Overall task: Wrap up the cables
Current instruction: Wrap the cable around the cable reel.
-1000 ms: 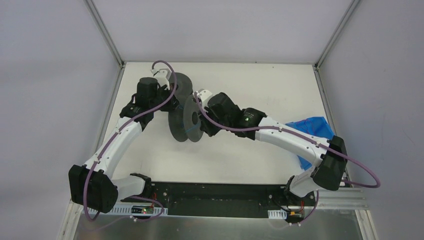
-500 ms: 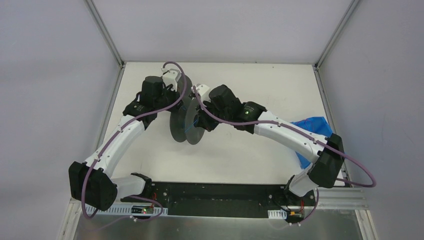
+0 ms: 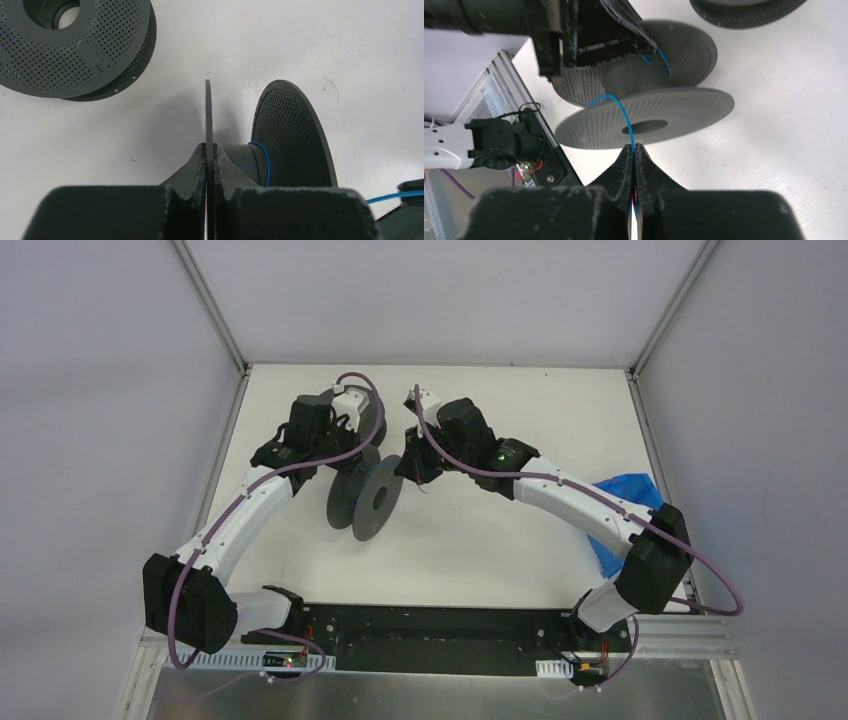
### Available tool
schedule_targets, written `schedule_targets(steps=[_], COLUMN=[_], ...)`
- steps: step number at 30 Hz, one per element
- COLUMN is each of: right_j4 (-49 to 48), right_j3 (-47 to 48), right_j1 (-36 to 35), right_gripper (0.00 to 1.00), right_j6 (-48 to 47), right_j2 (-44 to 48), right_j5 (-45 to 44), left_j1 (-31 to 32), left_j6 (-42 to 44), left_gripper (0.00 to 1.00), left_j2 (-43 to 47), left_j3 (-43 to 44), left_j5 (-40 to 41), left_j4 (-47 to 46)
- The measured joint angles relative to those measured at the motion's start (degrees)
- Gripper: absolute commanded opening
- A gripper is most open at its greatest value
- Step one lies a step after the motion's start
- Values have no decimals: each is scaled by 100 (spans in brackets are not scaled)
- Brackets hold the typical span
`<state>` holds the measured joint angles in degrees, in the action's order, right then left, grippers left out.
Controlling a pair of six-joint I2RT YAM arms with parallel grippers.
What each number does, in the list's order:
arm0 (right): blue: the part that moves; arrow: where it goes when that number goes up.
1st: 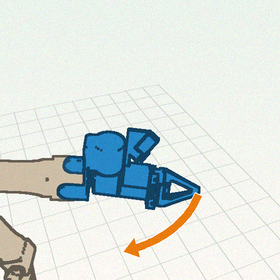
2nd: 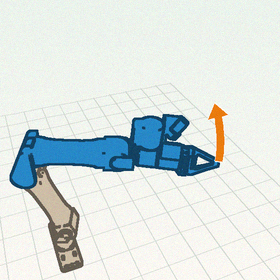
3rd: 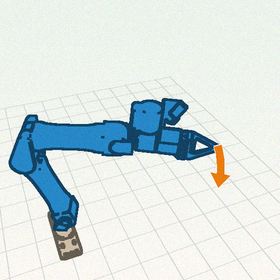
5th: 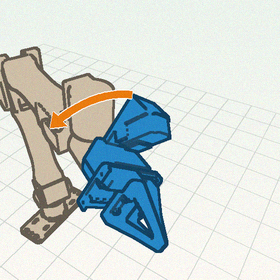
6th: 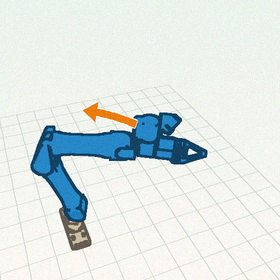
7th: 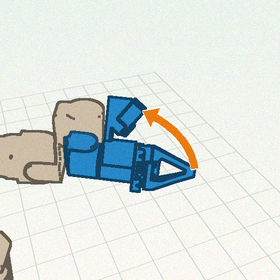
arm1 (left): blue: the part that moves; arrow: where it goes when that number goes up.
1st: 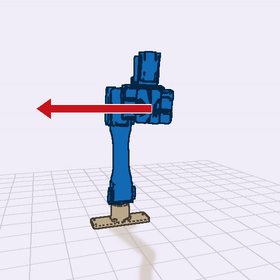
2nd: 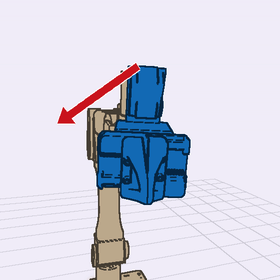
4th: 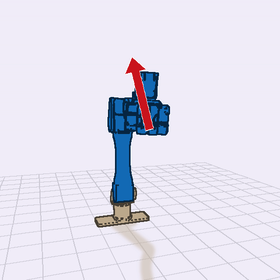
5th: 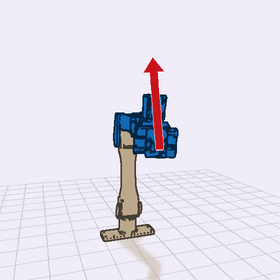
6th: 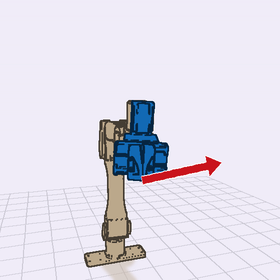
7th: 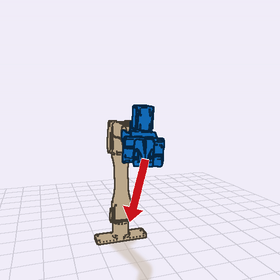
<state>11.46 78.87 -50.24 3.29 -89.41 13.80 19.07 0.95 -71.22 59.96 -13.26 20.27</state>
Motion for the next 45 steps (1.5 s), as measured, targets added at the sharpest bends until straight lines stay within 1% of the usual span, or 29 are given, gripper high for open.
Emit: schedule_targets(steps=[4,7,12,16,20,23,27,30,35,38,42,45], right_j4=[-92,-125,-463,-730,-839,-1340,-2109,-2594,-3829,-4524,-5086,-5591], right_j3=[-402,-498,-522,-785,-962,-1329,-1910,-2122,-2546,-2798,-2951,-3082], right_j1=[-26,-24,17,125,358,527,636,675,734,846,999,1069], right_gripper=[0,0,0,0,0,0,0,0,0,0,0,0], right_j6=[-26,-131,-664,-1257,-1399,-1272,-894,-636,-232,-26,127,243], right_j2=[39,39,87,275,356,422,459,459,463,492,514,516], right_j5=[2,-44,-149,-199,11,415,942,1226,1639,1794,1930,2015], left_j1=[-2,-2,-2,-2,-2,-2,-2,-2,-44,-179,-494,-608], left_j6=[22,133,501,975,1362,1401,1300,1141,763,308,-343,-702], left_gripper=[0,0,0,0,0,0,0,0,0,0,0,0], left_j2=[-2,7,85,153,175,175,212,245,245,245,232,221], left_j3=[0,-42,-396,-546,-557,-570,-798,-984,-1078,-1231,-1370,-1414], left_j5=[-98,-343,-1073,-1735,-2284,-2603,-3032,-3279,-3755,-4131,-4625,-4830], left_j4=[2,-66,-374,-435,-542,-754,-1366,-1716,-2227,-2771,-3438,-3871])
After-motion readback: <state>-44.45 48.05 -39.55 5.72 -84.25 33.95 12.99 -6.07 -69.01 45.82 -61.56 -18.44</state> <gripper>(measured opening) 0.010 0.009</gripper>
